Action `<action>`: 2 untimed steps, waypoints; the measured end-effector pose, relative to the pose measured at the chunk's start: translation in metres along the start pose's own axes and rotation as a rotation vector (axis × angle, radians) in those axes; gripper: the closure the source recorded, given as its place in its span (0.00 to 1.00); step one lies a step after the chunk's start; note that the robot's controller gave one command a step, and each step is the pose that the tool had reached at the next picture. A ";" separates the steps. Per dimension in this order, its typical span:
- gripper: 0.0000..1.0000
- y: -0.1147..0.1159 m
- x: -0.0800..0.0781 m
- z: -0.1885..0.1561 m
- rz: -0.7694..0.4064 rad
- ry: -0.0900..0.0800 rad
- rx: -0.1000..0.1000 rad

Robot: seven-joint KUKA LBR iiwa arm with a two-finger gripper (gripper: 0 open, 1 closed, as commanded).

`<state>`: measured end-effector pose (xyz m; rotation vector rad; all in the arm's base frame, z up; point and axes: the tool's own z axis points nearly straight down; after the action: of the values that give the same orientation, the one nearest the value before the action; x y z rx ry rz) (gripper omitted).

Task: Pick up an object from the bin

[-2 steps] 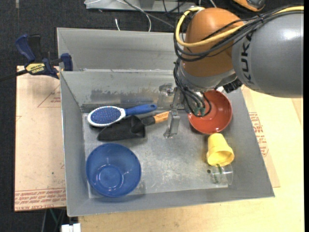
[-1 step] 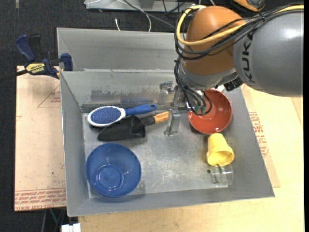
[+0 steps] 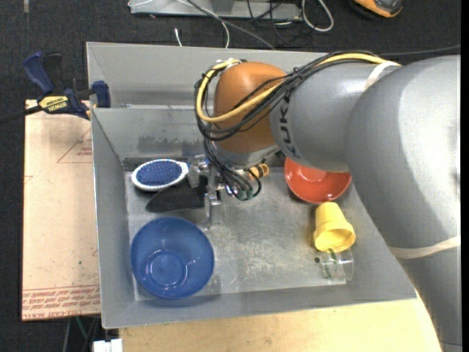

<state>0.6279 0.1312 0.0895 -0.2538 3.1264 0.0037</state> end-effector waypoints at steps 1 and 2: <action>0.00 0.027 -0.004 0.019 0.112 0.006 0.004; 0.00 0.066 0.025 0.019 0.119 0.002 0.000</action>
Offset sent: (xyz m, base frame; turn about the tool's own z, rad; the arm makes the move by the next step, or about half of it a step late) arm -0.0361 0.0608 -0.0195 0.1204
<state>0.5922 0.1924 0.0703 -0.0672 3.1378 0.0038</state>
